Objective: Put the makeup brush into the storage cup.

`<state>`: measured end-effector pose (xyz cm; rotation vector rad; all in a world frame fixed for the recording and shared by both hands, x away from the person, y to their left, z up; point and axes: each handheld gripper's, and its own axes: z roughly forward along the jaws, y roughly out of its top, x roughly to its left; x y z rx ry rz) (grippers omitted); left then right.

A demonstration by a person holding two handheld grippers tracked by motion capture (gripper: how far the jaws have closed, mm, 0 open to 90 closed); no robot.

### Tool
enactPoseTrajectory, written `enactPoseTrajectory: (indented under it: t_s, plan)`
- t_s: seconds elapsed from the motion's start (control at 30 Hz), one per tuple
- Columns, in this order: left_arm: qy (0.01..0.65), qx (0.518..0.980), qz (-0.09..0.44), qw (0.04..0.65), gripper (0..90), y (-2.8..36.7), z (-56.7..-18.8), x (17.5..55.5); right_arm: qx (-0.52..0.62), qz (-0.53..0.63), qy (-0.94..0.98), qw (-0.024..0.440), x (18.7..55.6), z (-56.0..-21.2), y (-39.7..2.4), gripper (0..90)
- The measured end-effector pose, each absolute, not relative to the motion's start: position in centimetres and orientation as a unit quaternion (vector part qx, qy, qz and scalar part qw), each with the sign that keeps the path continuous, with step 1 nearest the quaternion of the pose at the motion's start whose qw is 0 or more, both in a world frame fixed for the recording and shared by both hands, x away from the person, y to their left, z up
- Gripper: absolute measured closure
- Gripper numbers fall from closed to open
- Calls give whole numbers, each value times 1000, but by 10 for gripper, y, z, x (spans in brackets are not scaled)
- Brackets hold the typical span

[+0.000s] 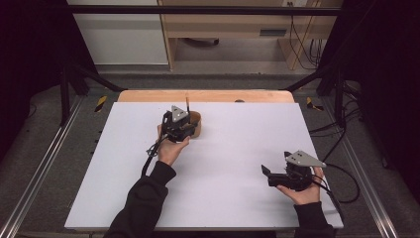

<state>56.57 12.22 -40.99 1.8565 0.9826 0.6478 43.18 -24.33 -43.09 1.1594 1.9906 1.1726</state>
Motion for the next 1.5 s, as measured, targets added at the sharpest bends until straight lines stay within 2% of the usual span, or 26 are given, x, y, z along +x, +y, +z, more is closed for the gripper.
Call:
enactPoseTrajectory:
  t_s: [0.33, 0.83, 1.1, 1.33, 1.5]
  plan:
    - [386, 751, 259, 469, 509, 144, -399, 529, 430, 440, 738, 276, 430, -429, -243, 63]
    - [373, 756, 246, 477, 389, 173, -404, 477, 427, 447, 736, 276, 426, -424, -242, 56]
    - [394, 748, 250, 473, 301, 194, -414, 458, 423, 447, 737, 279, 425, -424, -242, 48]
    - [424, 728, 251, 476, 188, 217, -421, 448, 424, 446, 738, 277, 423, -424, -242, 43]
    - [433, 722, 254, 476, 151, 230, -423, 442, 424, 445, 738, 279, 422, -424, -242, 40]
